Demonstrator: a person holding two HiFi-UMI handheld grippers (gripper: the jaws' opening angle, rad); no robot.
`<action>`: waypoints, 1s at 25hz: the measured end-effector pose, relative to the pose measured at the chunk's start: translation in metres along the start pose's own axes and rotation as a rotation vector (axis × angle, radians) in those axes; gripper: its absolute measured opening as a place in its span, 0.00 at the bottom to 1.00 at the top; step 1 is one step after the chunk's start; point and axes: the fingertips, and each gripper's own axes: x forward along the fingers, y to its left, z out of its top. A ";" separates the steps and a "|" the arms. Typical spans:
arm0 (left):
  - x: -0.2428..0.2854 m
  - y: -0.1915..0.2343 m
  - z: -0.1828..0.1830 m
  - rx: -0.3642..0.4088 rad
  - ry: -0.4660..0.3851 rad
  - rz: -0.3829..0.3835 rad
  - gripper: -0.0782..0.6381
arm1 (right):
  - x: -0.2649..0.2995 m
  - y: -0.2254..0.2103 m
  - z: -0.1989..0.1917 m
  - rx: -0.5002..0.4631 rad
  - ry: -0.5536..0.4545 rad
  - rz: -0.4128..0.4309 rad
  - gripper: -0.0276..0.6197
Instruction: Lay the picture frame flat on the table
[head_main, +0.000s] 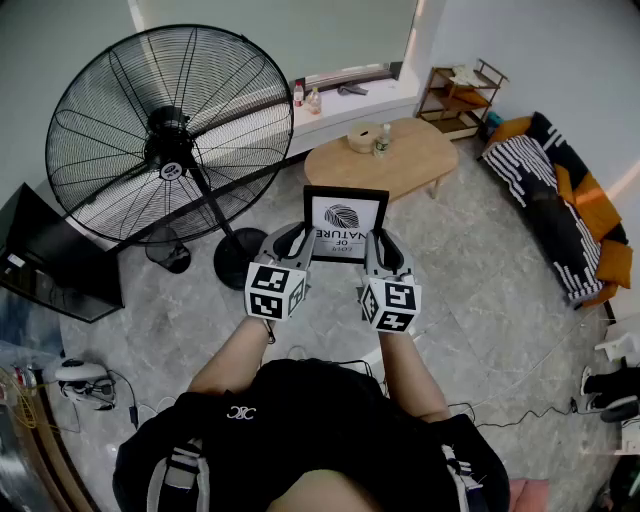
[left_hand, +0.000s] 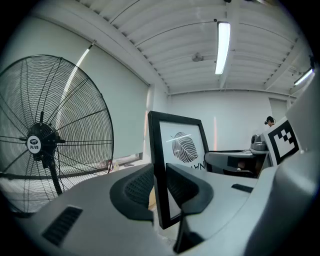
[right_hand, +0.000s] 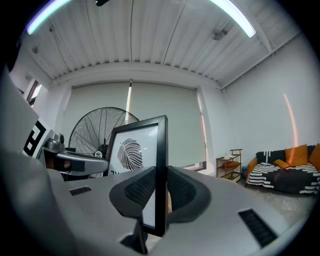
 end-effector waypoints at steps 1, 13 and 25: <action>0.001 0.002 0.002 0.002 -0.004 0.005 0.24 | 0.003 0.000 0.001 0.003 0.000 0.005 0.18; 0.010 0.031 0.018 0.022 -0.037 0.026 0.23 | 0.036 0.011 0.011 0.011 -0.005 0.030 0.18; 0.020 0.083 0.010 0.020 -0.047 -0.017 0.23 | 0.077 0.041 -0.001 0.007 -0.001 0.003 0.18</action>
